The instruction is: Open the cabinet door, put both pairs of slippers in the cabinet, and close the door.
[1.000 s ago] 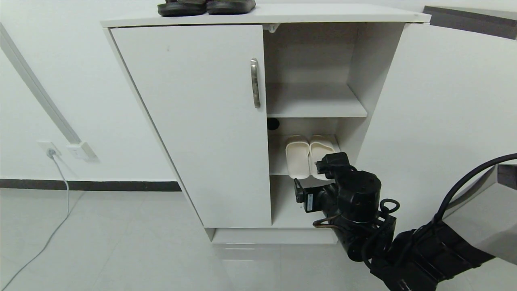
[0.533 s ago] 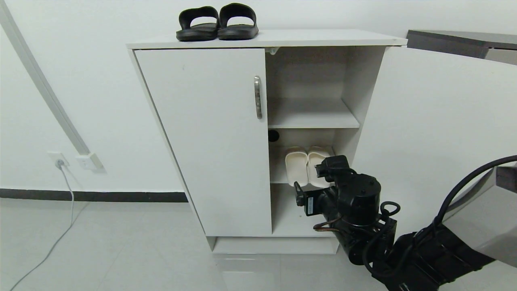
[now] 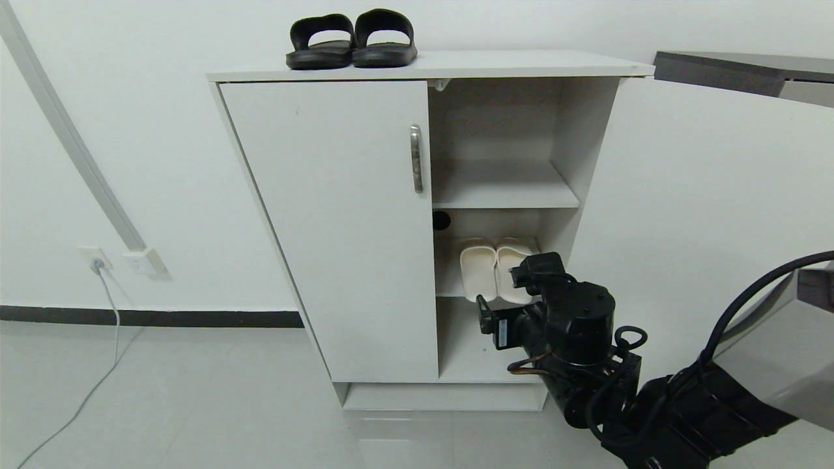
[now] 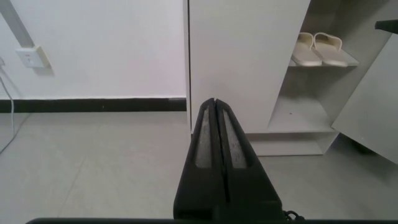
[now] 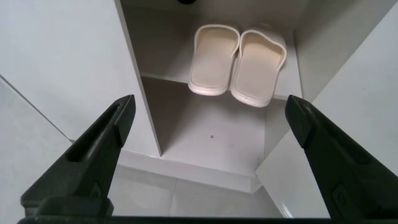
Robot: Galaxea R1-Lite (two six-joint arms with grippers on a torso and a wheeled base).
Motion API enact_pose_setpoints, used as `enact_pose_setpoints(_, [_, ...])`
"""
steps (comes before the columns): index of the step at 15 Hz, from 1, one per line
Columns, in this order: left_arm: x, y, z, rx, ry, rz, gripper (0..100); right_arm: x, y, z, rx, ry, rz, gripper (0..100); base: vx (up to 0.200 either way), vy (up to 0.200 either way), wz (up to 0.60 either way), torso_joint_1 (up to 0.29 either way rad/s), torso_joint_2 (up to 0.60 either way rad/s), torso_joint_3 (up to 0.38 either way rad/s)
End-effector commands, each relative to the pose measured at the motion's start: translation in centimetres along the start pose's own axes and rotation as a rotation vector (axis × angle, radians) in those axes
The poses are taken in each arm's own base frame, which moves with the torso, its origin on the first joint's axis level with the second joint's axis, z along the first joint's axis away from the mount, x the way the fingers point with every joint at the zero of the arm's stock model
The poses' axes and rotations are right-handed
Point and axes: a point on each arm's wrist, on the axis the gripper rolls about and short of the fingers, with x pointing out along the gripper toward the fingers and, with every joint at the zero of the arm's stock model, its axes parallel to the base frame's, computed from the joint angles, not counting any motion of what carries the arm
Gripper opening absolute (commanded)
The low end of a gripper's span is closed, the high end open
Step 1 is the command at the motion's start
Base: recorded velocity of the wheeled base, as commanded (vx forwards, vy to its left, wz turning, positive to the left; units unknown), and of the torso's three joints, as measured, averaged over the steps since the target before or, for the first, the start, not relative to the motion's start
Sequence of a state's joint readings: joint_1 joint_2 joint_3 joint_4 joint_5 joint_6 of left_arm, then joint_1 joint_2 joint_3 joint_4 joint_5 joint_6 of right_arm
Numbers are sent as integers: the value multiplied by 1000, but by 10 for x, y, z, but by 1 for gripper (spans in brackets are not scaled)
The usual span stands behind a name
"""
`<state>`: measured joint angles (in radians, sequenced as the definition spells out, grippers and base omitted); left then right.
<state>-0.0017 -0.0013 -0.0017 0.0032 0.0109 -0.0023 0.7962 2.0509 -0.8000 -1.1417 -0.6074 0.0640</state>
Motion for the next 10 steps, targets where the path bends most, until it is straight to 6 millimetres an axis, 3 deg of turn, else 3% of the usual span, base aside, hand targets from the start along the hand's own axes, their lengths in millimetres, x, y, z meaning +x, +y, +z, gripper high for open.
enact_pose_setpoints(1, [0,0,0,-1,1,0,0,0,0,-2,-4,6,0,100,0,0,0,0,0,0])
enact_pose_setpoints(5, [0,0,0,-1,1,2,0,1,0,-6,-9,14,-1,100,0,0,0,0,0,0])
enact_pose_setpoints(10, [0,0,0,-1,1,2,0,1,0,-7,-13,19,-1,100,0,200,0,6,0,5])
